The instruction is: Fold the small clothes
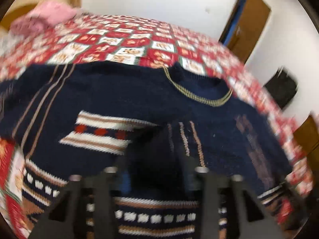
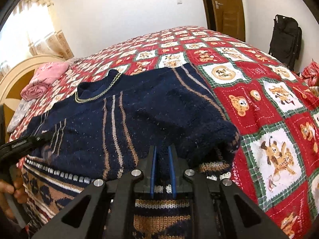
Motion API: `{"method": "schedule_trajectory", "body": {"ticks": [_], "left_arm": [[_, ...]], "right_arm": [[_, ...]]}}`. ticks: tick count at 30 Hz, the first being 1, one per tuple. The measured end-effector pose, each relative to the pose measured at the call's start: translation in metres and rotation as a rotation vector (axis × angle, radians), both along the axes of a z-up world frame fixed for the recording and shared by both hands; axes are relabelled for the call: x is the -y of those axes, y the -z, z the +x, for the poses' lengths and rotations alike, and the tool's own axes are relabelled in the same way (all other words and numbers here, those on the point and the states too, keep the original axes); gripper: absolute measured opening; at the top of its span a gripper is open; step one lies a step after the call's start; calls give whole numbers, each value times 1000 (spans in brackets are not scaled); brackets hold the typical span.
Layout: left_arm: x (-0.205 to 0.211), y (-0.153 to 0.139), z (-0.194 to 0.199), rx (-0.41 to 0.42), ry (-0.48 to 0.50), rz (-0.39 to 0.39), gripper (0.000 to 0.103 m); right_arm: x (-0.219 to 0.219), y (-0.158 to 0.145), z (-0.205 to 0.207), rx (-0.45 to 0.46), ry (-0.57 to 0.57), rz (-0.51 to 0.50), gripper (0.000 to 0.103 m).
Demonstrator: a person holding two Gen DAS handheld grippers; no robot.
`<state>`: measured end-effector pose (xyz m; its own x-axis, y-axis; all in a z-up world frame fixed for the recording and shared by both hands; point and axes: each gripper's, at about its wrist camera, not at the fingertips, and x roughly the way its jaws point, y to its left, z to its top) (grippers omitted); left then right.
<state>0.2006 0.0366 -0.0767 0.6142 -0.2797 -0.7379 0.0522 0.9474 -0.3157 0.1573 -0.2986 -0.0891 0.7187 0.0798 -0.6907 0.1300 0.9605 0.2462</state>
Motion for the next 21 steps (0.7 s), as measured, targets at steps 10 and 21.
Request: {"method": "schedule_trajectory", "body": {"ticks": [10,21], "left_arm": [[-4,3,-3,-29,-6,-134,71],[2,8,-10,14,23,-113,41]], "right_arm": [[4,-13,-20,18,9,70,13],[23,-48,-72,110,141,-8,13]]}}
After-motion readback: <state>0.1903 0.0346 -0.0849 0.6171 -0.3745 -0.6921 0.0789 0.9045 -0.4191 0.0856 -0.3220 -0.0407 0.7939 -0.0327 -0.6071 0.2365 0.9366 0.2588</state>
